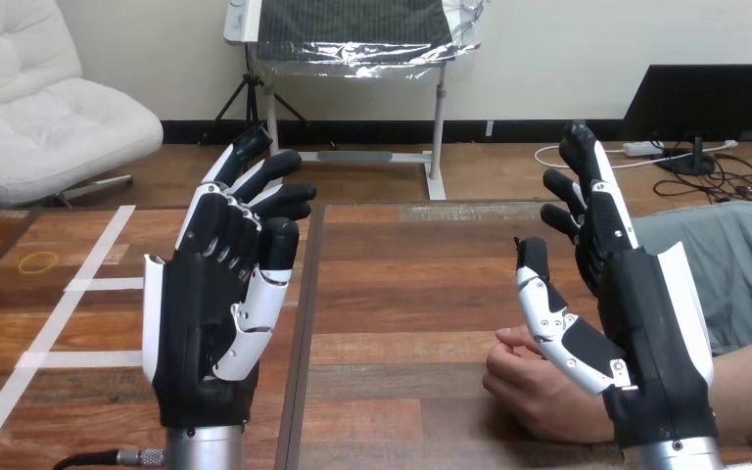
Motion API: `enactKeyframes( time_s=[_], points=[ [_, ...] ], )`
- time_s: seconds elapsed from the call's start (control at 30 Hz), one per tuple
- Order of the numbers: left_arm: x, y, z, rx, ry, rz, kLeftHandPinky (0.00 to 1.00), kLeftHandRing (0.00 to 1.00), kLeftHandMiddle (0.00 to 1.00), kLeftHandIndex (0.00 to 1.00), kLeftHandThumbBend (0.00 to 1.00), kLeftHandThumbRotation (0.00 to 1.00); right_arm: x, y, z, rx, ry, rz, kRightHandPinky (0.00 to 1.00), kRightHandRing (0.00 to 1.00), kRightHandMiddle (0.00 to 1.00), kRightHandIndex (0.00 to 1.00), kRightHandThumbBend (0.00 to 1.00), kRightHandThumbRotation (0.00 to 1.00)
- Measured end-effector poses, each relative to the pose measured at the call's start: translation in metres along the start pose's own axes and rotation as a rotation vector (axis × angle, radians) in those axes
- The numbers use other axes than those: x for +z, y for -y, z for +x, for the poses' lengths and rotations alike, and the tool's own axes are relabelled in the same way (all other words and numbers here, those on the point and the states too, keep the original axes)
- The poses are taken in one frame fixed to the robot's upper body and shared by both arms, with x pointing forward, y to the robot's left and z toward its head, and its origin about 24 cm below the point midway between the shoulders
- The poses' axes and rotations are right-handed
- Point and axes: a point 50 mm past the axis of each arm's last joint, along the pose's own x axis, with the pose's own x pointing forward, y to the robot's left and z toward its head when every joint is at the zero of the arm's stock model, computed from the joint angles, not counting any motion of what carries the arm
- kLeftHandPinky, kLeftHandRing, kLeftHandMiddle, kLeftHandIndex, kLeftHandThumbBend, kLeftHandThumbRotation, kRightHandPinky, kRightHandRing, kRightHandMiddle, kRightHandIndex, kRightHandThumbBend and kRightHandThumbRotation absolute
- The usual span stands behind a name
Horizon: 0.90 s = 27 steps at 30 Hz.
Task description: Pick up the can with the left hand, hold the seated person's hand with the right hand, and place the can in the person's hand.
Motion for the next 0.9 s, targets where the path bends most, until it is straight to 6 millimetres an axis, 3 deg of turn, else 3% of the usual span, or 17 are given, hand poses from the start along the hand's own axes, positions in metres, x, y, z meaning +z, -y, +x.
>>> enactKeyframes(
  time_s=[0.9],
  points=[
    [0.0002, 0.0000, -0.0001, -0.001, 0.002, 0.000, 0.68, 0.70, 0.77, 0.83, 0.49, 0.57, -0.0001, -0.0002, 0.0000, 0.007, 0.000, 0.000, 0.88, 0.94, 0.99, 0.99, 0.00, 0.00]
  ],
)
